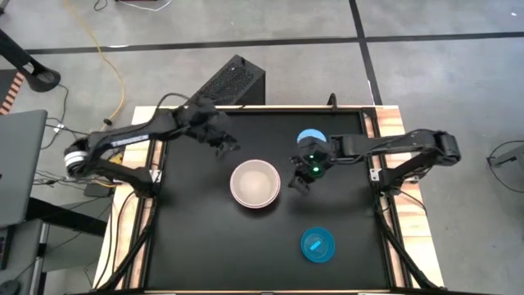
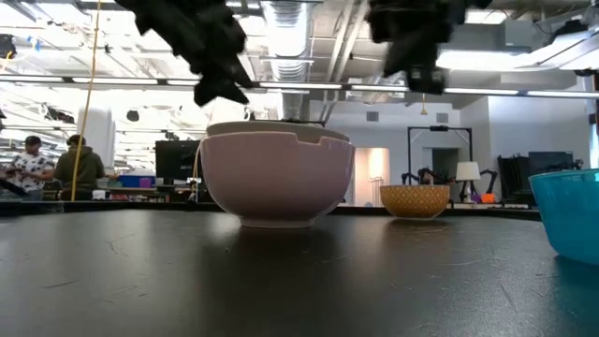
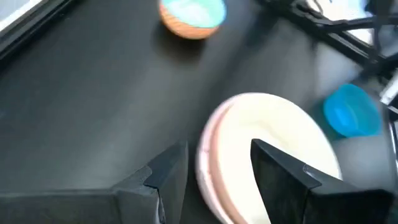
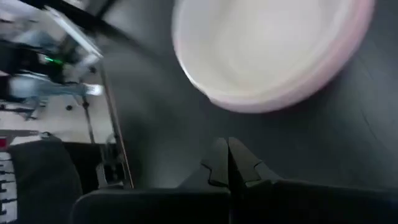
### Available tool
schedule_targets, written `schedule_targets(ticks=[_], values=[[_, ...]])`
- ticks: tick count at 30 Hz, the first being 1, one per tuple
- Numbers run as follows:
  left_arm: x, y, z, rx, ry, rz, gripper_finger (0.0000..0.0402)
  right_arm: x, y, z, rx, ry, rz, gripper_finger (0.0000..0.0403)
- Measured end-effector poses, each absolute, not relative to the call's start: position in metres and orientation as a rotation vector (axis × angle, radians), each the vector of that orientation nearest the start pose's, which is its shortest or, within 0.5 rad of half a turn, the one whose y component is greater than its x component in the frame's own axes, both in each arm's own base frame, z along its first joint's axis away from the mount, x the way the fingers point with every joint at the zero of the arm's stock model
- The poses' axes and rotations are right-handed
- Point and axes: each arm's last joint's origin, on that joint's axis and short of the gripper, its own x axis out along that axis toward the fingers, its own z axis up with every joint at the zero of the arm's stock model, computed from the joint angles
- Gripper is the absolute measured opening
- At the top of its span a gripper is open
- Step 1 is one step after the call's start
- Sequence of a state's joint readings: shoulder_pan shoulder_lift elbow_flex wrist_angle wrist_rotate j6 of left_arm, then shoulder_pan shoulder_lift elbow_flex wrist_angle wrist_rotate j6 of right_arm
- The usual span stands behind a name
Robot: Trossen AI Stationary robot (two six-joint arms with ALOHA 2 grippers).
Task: Nest bowls inside each other
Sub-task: Stack the blue bowl on the grey bowl
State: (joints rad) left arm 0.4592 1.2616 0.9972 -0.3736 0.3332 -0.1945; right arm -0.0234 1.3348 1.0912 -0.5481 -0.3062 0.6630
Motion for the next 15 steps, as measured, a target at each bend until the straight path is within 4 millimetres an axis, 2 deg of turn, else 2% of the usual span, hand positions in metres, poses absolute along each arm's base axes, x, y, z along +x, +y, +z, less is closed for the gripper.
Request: schedule_targets(ticks=[4, 9, 12, 15], values=[[0.231, 0.075, 0.294, -0.387, 0.579, 0.193, 0.0164, 0.252, 0.011, 0.292, 0.763, 0.978, -0.127, 0.0001], [0.206, 0.044, 0.27, -0.38, 0.569, 0.355, 0.0164, 0.234, 0.015, 0.294, 0.735, 0.989, -0.361, 0.0001], [0.192, 0.034, 0.25, -0.428, 0.516, 0.409, 0.0164, 0.231, 0.003, 0.296, 0.71, 0.903, -0.553, 0.0001], [0.18, 0.03, 0.232, -0.494, 0.45, 0.461, 0.0164, 0.23, -0.023, 0.296, 0.668, 0.857, -0.665, 0.0001]])
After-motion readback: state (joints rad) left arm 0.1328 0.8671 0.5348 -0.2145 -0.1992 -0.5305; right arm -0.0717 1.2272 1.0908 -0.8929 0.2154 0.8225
